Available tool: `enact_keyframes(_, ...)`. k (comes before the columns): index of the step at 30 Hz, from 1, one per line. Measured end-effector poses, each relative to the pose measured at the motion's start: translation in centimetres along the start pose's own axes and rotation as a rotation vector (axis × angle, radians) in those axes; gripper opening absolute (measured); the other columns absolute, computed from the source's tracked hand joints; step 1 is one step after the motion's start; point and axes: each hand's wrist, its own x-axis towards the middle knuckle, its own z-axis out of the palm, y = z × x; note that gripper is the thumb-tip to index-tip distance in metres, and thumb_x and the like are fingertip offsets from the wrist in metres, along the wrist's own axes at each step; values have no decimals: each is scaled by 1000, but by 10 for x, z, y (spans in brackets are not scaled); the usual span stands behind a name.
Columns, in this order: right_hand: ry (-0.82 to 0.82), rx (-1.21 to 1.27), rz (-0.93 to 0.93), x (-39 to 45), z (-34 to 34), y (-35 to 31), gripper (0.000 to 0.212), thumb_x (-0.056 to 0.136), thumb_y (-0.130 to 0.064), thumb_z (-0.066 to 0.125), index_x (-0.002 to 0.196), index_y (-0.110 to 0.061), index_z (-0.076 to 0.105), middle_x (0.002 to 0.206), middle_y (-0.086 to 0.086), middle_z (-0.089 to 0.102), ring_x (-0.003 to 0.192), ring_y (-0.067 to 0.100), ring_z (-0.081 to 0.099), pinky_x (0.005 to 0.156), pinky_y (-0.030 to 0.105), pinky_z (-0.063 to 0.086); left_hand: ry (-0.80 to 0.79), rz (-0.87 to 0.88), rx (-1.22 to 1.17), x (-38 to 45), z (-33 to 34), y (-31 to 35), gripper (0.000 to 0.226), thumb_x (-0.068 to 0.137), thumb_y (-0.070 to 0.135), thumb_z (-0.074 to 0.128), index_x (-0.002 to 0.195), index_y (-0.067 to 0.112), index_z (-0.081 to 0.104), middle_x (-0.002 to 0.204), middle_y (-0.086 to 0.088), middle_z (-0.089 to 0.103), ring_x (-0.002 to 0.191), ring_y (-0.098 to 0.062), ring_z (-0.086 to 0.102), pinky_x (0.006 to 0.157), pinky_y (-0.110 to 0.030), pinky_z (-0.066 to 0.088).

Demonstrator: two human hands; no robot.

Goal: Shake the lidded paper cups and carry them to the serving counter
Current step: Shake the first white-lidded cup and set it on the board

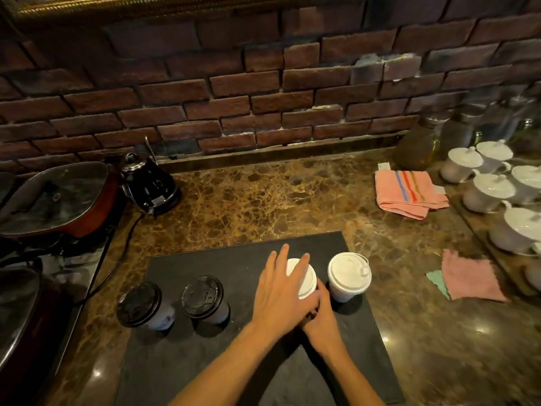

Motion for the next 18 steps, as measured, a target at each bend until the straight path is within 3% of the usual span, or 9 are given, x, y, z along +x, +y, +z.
enact_keyframes(2, -29, -17, -45, 11, 1, 0, 81, 84, -21, 77, 150, -34, 31, 150, -11, 46, 139, 6, 43, 117, 38, 37, -27, -1, 54, 7, 7, 4, 78, 85, 62, 48, 154, 45, 17, 170, -1, 0, 155, -30, -2, 120, -49, 21)
enact_keyframes(6, -77, 50, -59, 26, 0, -2, 76, 80, -49, 73, 145, -28, 40, 145, -4, 53, 135, 13, 49, 116, 47, 38, -20, -15, 83, 11, 15, 6, 72, 86, 58, 50, 152, 46, 25, 167, -3, 15, 151, -33, 14, 110, -52, 39)
enact_keyframes(10, -128, 88, -39, 40, -3, 8, 93, 68, -68, 72, 144, -26, 39, 140, 2, 55, 132, 20, 51, 115, 51, 38, -16, -47, 71, 11, 14, 8, 68, 88, 54, 54, 150, 44, 28, 160, -2, 23, 143, -31, 24, 101, -49, 48)
enact_keyframes(12, -166, 11, -39, 40, -7, 6, 82, 75, -57, 72, 143, -24, 39, 138, 3, 56, 130, 19, 52, 113, 50, 40, -25, -68, 66, 8, 14, 10, 67, 88, 54, 55, 149, 43, 29, 157, -2, 25, 140, -31, 28, 99, -48, 49)
enact_keyframes(14, -198, -74, -67, 30, -12, -7, 60, 89, -27, 70, 141, -24, 40, 135, 1, 57, 129, 17, 54, 111, 43, 44, -31, -111, 40, 4, 10, 11, 67, 87, 55, 56, 148, 44, 30, 153, 0, 28, 136, -29, 32, 97, -48, 48)
enact_keyframes(16, -218, -127, -95, 21, -17, -21, 63, 85, -13, 75, 137, -27, 42, 133, -7, 58, 126, 5, 55, 109, 28, 46, -7, -157, -5, 0, 2, 10, 65, 87, 58, 53, 147, 45, 31, 148, 3, 32, 133, -26, 36, 97, -48, 46)
enact_keyframes(18, -229, -205, -167, 11, -24, -35, 74, 73, -19, 83, 133, -36, 44, 132, -14, 56, 122, -4, 54, 104, 21, 46, 38, -193, -92, -8, -11, 9, 64, 85, 61, 51, 145, 48, 34, 144, 7, 36, 131, -23, 40, 99, -46, 45)
